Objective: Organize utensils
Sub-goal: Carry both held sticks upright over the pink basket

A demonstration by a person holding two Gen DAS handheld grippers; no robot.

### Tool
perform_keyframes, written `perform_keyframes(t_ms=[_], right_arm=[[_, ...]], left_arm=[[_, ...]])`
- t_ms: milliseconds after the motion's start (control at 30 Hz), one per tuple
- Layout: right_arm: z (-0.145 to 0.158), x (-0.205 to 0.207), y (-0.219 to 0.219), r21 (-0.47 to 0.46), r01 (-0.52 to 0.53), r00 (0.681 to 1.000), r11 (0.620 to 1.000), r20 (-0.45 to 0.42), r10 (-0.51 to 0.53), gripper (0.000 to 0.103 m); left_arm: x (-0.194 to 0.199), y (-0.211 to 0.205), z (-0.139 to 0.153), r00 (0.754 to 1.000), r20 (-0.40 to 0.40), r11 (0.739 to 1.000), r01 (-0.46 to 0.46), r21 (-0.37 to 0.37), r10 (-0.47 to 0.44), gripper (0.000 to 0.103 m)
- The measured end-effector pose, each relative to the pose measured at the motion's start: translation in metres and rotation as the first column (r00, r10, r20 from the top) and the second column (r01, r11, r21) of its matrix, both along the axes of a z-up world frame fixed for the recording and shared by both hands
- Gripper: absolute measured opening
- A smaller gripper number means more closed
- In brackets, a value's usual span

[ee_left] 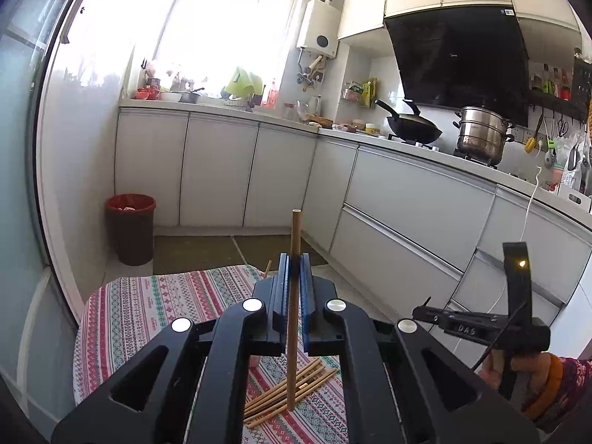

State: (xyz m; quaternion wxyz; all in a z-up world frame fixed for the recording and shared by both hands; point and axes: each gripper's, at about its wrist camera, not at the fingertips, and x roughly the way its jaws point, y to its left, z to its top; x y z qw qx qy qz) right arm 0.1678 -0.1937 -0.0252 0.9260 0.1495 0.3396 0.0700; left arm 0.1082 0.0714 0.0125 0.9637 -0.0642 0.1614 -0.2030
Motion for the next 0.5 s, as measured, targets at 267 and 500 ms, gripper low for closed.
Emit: perform_keyframes(t_ms=[267,500], right_arm=[[0.062,0.024,0.002,0.045,-0.036,0.991,0.998,0.128,0.03,0.004],[0.075,0.057,0.022,0.044,-0.069,0.981,0.997,0.185,0.06,0.004]], left_arm=[[0.037,-0.009,0.01,0.998,0.032,0.998,-0.062,0.031,0.061,0.005],[0.092,-0.016,0.005,0.988,0.06,0.988,-0.147,0.055,0.143,0.005]])
